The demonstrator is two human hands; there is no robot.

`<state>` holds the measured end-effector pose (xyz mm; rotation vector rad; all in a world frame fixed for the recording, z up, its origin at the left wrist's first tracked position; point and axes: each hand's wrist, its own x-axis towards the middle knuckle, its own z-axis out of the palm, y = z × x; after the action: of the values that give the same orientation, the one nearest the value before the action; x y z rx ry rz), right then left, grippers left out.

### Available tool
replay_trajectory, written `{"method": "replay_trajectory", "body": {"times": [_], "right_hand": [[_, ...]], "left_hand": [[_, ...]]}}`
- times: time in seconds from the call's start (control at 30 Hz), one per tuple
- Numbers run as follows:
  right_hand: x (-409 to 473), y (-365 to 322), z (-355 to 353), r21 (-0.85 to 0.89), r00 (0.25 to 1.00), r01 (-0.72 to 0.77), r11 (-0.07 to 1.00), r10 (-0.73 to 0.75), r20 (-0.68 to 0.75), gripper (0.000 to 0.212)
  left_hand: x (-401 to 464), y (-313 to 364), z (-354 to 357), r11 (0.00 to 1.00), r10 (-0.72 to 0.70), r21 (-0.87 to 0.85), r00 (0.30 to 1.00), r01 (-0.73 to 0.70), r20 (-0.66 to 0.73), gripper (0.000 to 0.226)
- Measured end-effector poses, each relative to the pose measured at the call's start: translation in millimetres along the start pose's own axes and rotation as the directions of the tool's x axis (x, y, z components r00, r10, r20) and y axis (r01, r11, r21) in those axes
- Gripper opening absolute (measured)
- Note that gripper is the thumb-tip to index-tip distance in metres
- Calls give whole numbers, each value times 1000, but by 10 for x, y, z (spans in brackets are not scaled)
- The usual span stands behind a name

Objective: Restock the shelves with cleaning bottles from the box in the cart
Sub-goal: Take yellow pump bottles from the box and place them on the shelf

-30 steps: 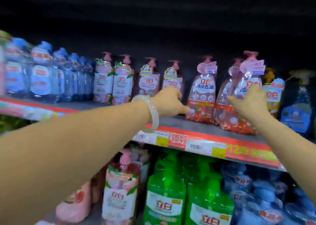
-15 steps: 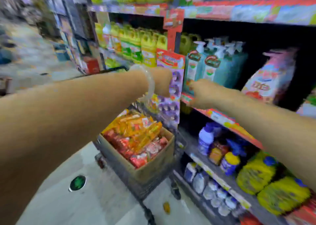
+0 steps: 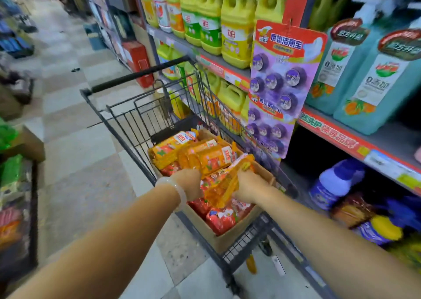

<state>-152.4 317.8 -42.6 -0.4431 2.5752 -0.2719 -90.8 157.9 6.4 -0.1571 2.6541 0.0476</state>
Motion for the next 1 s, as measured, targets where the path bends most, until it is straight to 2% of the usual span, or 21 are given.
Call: {"method": "replay_trajectory", "body": {"times": [0.07,0.17,0.3,0.4,0.47,0.57,0.63,0.77,0.9,1.0], "right_hand": [[231,31,110,4,998,-68,998,68,18,55],[534,95,228,99,986,-167,981,164,37,70],[855,135,302,364,951,-309,879,298,86,99],[987,57,315,536,918,-380,754,377,120,111],[1032,-9,324,612,885,-425,668,450,123,115],[1048,-122,377,693,826,-418,587,563,21,109],[1046,-210,397,715,788,-454,532,614,45,111],[1073,-300,411,637,722,-590,495,678,141,116],[1047,-300,434,674,687,-599,432,710,156,119],[1041,-310,440,699,656,-617,363,727,202,122]], "left_hand": [[235,-8,101,1000,7,4,998,-8,56,34],[543,-21,214,1000,21,-22,995,-19,101,32],[853,-113,159,994,23,-108,1000,-23,-2,36],[1133,-262,46,991,24,-130,991,-42,-133,40],[1373,-390,-30,987,29,-151,990,-50,-140,43],[1735,-547,-92,982,38,-185,999,-43,-34,53],[1930,-593,-96,984,66,-172,996,-55,58,60],[2163,-569,-92,986,148,-101,973,-132,175,69],[2348,-514,-101,990,139,-56,942,-128,304,85],[2358,-481,-145,991,132,-36,933,-127,336,87]]}}
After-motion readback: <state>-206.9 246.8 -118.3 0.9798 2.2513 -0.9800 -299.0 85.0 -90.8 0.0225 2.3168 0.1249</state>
